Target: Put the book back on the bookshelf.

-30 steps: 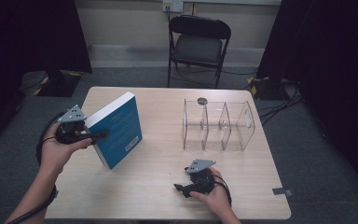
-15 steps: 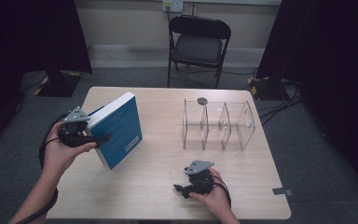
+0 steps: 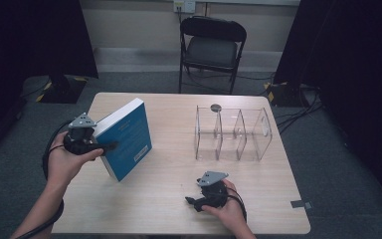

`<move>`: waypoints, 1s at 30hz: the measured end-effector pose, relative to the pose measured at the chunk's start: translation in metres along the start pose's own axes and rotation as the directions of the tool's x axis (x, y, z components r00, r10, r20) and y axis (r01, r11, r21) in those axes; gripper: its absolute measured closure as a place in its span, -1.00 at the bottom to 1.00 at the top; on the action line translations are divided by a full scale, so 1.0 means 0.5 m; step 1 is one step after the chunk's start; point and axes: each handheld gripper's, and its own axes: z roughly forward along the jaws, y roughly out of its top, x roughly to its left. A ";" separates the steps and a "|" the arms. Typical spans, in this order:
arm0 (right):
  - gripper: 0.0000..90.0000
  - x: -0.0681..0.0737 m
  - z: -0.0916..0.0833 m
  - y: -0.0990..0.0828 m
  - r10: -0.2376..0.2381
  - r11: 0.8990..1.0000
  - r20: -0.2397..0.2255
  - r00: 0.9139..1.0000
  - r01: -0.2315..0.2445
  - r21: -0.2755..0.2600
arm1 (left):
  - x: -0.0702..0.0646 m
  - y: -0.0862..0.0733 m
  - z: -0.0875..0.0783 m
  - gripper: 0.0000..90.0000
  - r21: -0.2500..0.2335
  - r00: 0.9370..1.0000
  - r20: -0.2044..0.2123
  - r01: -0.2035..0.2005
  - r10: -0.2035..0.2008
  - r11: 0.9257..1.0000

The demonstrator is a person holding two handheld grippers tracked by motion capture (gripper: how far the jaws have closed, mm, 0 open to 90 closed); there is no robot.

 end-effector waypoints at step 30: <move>-0.49 0.001 0.000 0.000 -0.002 1.000 0.004 1.000 0.002 0.002 | -0.014 0.015 0.003 0.35 0.006 1.000 0.016 -0.008 0.008 1.000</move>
